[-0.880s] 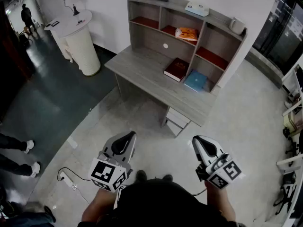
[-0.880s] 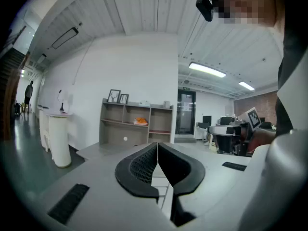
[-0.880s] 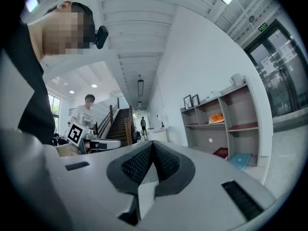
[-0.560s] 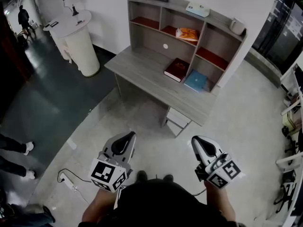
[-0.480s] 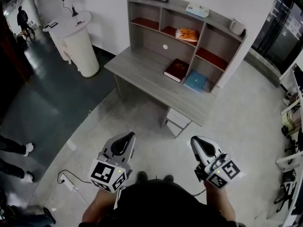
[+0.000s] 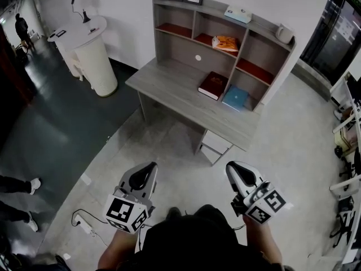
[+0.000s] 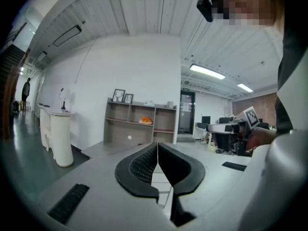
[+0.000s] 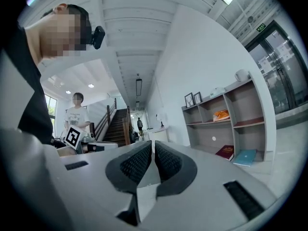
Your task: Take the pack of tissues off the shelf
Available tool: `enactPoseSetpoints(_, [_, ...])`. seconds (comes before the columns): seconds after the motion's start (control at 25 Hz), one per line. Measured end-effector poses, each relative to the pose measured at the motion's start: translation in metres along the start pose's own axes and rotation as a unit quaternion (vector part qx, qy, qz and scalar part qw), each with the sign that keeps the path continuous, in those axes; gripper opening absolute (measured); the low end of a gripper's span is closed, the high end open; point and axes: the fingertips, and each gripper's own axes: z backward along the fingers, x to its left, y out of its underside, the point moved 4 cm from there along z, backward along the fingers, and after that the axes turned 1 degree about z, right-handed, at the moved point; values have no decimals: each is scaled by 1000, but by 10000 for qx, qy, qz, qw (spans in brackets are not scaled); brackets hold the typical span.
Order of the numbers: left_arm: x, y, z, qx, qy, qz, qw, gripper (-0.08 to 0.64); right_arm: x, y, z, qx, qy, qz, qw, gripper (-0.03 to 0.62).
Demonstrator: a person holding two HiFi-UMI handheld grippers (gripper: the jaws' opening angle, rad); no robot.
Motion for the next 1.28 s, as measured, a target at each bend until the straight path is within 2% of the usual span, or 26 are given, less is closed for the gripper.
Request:
enactPoseSetpoints(0.2, [14, 6, -11, 31, 1, 92, 10000, 18, -4, 9, -17, 115, -120, -168, 9997, 20])
enactPoseSetpoints(0.4, [28, 3, -45, 125, -29, 92, 9999, 18, -32, 8, -43, 105, -200, -236, 9995, 20])
enactPoseSetpoints(1.04, [54, -49, -225, 172, -125, -50, 9998, 18, -206, -21, -114, 64, -423, -364, 9984, 20])
enactPoseSetpoints(1.28, [53, -63, -270, 153, -245, -36, 9996, 18, -252, -27, -127, 119, -636, -374, 9972, 20])
